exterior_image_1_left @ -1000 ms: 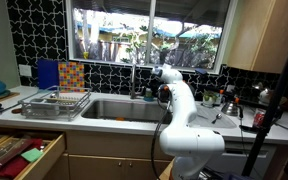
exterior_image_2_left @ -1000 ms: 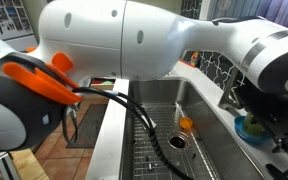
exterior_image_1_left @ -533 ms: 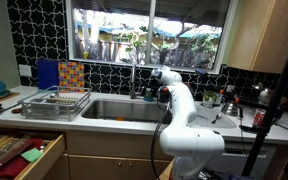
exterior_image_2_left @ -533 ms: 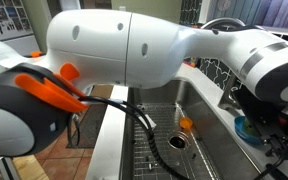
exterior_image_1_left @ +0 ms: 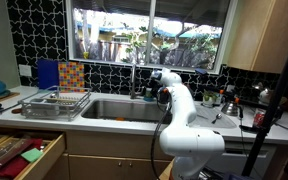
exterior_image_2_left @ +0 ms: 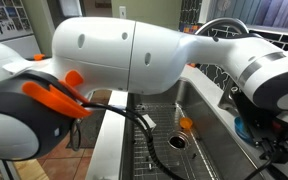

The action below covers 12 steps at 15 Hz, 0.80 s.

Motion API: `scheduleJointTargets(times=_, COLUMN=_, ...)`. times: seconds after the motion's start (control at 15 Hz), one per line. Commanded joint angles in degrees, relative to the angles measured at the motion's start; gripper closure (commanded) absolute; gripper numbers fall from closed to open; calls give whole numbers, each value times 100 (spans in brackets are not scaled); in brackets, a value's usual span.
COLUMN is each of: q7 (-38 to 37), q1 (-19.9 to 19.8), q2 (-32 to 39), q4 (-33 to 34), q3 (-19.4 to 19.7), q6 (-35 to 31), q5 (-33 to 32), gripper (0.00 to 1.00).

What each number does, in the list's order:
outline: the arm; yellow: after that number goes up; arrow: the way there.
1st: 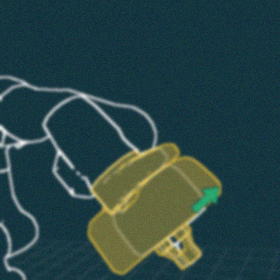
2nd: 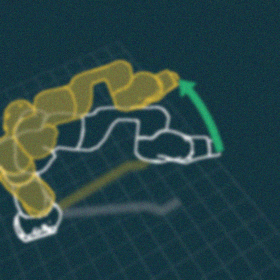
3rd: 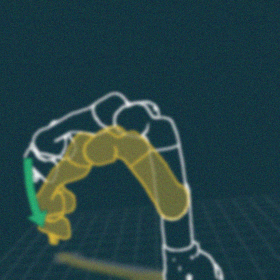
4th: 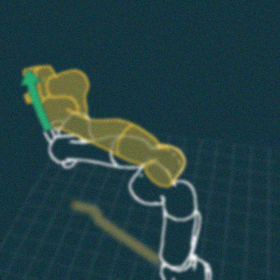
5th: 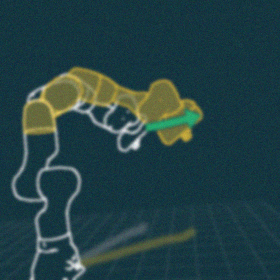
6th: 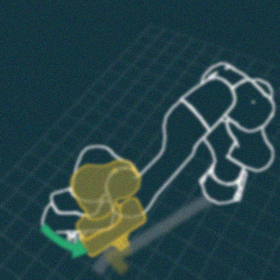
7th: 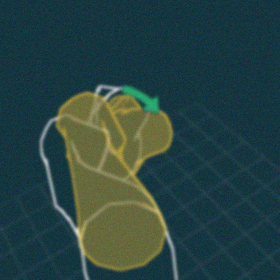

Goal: Exchange the two hand wash soap bottled on the sink, then put the hand wash soap on the blue plate next to the edge

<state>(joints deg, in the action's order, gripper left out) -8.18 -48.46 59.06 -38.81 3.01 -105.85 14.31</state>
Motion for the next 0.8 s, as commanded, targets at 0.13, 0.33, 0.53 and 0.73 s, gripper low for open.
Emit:
scheduleJointTargets(times=0.13, q7=-198, q1=-93, q2=225, q4=319, q3=-89, q6=76, q5=131, gripper=56)
scheduleJointTargets(times=0.33, q7=-225, q1=-97, q2=251, q4=385, q3=-117, q6=80, q5=123, gripper=79)
scheduleJointTargets(times=0.53, q7=-229, q1=-101, q2=271, q4=416, q3=-131, q6=89, q5=117, gripper=99)
scheduleJointTargets(times=0.73, q7=-217, q1=-97, q2=281, q4=433, q3=-141, q6=86, q5=98, gripper=100)
